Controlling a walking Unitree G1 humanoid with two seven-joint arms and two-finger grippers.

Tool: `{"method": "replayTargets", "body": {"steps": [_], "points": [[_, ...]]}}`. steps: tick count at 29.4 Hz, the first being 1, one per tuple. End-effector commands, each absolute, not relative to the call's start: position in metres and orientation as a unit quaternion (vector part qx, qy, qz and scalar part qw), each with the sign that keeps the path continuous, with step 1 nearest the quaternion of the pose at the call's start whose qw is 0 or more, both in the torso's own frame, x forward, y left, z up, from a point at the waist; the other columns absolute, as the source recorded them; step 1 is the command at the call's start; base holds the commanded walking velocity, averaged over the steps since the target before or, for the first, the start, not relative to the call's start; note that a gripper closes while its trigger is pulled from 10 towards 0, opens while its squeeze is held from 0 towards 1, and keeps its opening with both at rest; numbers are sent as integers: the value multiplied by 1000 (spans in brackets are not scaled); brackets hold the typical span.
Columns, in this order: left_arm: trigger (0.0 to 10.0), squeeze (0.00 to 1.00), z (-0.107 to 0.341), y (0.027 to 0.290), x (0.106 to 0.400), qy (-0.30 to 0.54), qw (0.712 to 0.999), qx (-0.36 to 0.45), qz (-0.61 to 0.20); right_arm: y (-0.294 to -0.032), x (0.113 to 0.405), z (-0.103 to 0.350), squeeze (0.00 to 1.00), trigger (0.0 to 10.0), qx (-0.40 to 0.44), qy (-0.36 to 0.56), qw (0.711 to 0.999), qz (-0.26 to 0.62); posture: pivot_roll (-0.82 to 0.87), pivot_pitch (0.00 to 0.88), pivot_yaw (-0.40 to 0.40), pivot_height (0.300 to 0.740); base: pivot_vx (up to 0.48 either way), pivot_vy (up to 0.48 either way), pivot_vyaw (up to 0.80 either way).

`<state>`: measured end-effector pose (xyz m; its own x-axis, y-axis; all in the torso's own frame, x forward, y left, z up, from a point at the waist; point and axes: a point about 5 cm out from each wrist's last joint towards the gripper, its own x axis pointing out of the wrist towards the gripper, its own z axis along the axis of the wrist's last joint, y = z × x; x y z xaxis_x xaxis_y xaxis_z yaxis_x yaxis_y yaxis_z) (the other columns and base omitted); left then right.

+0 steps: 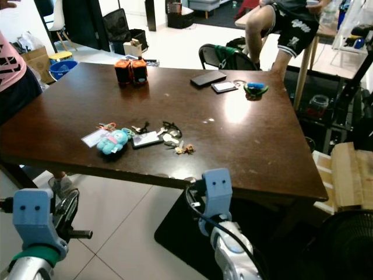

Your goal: Hang keys on a hook

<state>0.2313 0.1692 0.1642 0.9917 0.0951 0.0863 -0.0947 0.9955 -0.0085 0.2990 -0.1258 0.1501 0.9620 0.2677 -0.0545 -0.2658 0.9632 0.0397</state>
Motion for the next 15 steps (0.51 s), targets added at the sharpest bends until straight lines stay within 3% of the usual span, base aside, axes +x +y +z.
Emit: {"method": "replayTargets", "body": {"steps": [1, 7, 15], "points": [[10000, 0, 163, 172, 228, -40, 998, -5, 48, -124, 295, 148, 0, 10000, 25, 35, 990, 137, -35, 146, 168, 740, 0, 0, 0], [10000, 0, 166, 172, 228, -52, 998, -18, 43, -125, 294, 148, 0, 10000, 26, 34, 990, 134, -36, 147, 171, 740, 0, 0, 0], [10000, 0, 168, 173, 228, -57, 997, -22, 41, -123, 293, 149, 0, 10000, 14, 33, 990, 139, -34, 149, 178, 740, 303, 0, 0]]}}
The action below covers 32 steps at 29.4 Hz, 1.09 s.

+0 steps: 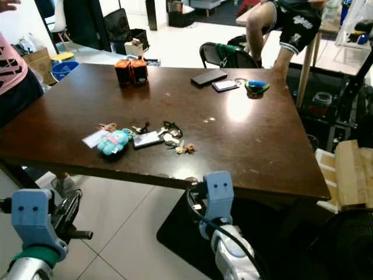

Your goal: Hang keys on a hook

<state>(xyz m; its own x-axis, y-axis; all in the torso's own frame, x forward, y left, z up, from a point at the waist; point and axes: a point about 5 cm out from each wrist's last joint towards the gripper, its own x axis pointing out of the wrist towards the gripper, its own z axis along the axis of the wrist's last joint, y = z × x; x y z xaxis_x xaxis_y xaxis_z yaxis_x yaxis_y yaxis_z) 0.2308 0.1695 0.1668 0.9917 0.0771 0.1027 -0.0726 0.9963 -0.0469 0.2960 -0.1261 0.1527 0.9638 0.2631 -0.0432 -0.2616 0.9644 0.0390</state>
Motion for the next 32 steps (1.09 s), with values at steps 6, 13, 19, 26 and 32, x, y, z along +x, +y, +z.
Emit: {"method": "replayTargets", "body": {"steps": [6, 13, 19, 26, 32], "points": [[10000, 0, 169, 173, 228, -58, 997, -24, 40, -124, 293, 150, 0, 10000, 30, 32, 990, 131, -32, 151, 181, 740, 396, 0, 216], [10000, 0, 169, 172, 228, -55, 997, -26, 36, -123, 292, 149, 0, 10000, 28, 33, 990, 131, -33, 150, 185, 740, 406, 0, 0], [10000, 0, 169, 172, 229, -56, 997, -28, 34, -122, 292, 149, 0, 10000, 28, 33, 990, 131, -32, 148, 189, 740, 407, 0, 0], [10000, 0, 170, 174, 230, -57, 997, -29, 35, -122, 292, 150, 0, 10000, 31, 32, 990, 130, -33, 148, 192, 740, 408, 0, 0], [10000, 0, 171, 175, 232, -57, 996, -48, 39, -123, 293, 152, 0, 10000, 38, 28, 990, 130, -37, 150, 202, 740, 261, 0, 0]]}}
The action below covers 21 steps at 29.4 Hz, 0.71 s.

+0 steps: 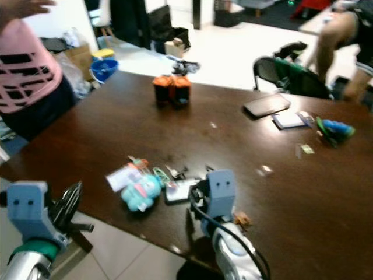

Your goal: Hang keys on a hook

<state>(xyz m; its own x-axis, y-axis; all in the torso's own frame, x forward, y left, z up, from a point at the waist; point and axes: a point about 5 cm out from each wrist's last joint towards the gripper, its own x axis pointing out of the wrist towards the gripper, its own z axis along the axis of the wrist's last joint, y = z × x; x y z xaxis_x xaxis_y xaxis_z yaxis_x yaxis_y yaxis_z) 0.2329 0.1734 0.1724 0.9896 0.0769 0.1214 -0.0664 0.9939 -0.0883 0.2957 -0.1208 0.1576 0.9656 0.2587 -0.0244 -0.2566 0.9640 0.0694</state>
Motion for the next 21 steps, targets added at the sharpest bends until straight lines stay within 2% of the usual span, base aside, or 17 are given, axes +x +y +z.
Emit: {"method": "replayTargets", "body": {"steps": [1, 11, 15, 21], "points": [[10000, 0, 171, 175, 232, -58, 996, -60, 41, -123, 293, 152, 0, 10000, 42, 27, 990, 130, -37, 150, 202, 740, 0, 0, 0], [10000, 0, 179, 180, 232, -88, 990, -93, 52, -127, 292, 161, 0, 10000, 72, -9, 990, 124, -38, 151, 209, 740, 0, 0, 0], [10000, 0, 188, 180, 232, -120, 989, -79, 45, -135, 303, 188, 0, 10000, 67, -84, 988, 108, -40, 157, 228, 740, 0, 0, 0], [10000, 0, 189, 180, 237, -125, 990, -56, 44, -134, 321, 187, 0, 10000, 53, -55, 990, 117, -47, 160, 243, 740, 0, 0, 0]]}}
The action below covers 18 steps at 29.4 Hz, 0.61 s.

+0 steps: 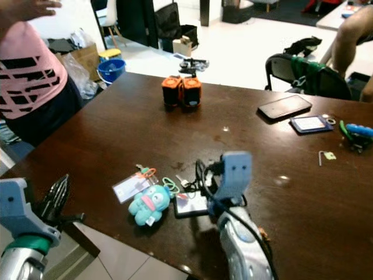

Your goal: Hang keys on a hook

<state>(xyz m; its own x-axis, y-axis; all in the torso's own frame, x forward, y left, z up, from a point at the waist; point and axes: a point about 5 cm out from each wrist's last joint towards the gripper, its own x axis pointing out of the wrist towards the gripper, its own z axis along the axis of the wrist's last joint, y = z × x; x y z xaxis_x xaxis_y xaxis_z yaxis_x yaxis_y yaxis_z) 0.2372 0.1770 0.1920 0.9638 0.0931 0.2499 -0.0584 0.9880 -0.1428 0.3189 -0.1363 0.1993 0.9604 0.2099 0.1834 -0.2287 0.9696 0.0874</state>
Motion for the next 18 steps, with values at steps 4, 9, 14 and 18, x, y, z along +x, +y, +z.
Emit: {"method": "replayTargets", "body": {"steps": [4, 9, 14, 18], "points": [[10000, 0, 189, 181, 240, -121, 990, -49, 47, -118, 327, 186, 0, 10000, 40, -27, 980, 191, -46, 164, 248, 740, 0, 0, 0], [10000, 0, 186, 183, 242, -109, 992, -40, 50, -97, 324, 191, 698, 10000, 31, -11, 962, 272, -47, 164, 258, 740, 0, 0, 0], [10000, 0, 183, 184, 242, -101, 993, -34, 49, -83, 323, 194, 1000, 10000, 33, 3, 948, 316, -45, 163, 263, 740, 0, 0, 0], [10000, 0, 180, 184, 243, -93, 995, -25, 42, -74, 319, 197, 1000, 10000, 36, 10, 931, 362, -45, 164, 265, 740, 0, 0, 0]]}}
